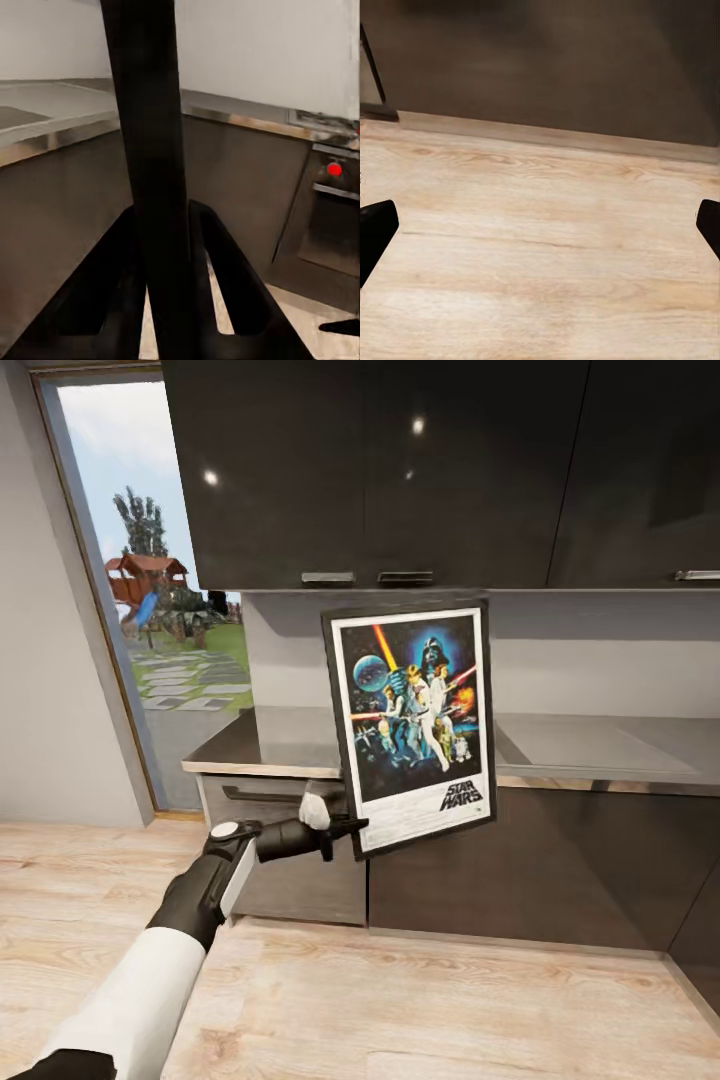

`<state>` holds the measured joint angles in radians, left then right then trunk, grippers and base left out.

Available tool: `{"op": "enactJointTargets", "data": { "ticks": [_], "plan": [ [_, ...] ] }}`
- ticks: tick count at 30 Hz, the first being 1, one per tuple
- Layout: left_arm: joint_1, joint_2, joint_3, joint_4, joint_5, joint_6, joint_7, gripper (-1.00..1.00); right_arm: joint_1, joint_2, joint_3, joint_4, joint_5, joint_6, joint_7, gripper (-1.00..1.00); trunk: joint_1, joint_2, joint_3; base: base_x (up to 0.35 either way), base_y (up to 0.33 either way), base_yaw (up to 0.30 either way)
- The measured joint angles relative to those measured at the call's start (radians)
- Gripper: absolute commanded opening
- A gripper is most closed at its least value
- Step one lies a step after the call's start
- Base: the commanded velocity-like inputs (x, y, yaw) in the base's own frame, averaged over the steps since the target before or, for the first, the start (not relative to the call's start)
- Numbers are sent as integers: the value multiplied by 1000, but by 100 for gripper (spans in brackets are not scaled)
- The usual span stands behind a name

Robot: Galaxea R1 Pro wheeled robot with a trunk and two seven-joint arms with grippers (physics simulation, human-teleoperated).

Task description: Pick up the poster from the kitchen countertop and hang it on one of the wall nails in the kitchen.

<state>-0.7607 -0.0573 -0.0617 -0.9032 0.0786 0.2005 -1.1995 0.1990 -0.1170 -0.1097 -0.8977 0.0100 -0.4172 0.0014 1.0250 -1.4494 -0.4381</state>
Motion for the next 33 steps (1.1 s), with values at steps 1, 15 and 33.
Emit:
{"op": "enactJointTargets", "data": {
  "ticks": [1, 15, 33],
  "plan": [
    [12, 7, 1, 0, 1, -1, -16, -100, 0, 0, 1, -11, 0, 0, 0, 100, 0, 0, 0, 0, 0, 0],
    [162, 99, 4, 5, -3, -95, -220, -100, 0, -7, -5, -396, 0, 316, 357, 100, 0, 0, 0, 0, 0, 0],
    [241, 176, 3, 50, -5, -120, -370, -100, -188, -127, -238, -620, -12, 847, 1142, 100, 0, 0, 0, 0, 0, 0]
  ]
}}
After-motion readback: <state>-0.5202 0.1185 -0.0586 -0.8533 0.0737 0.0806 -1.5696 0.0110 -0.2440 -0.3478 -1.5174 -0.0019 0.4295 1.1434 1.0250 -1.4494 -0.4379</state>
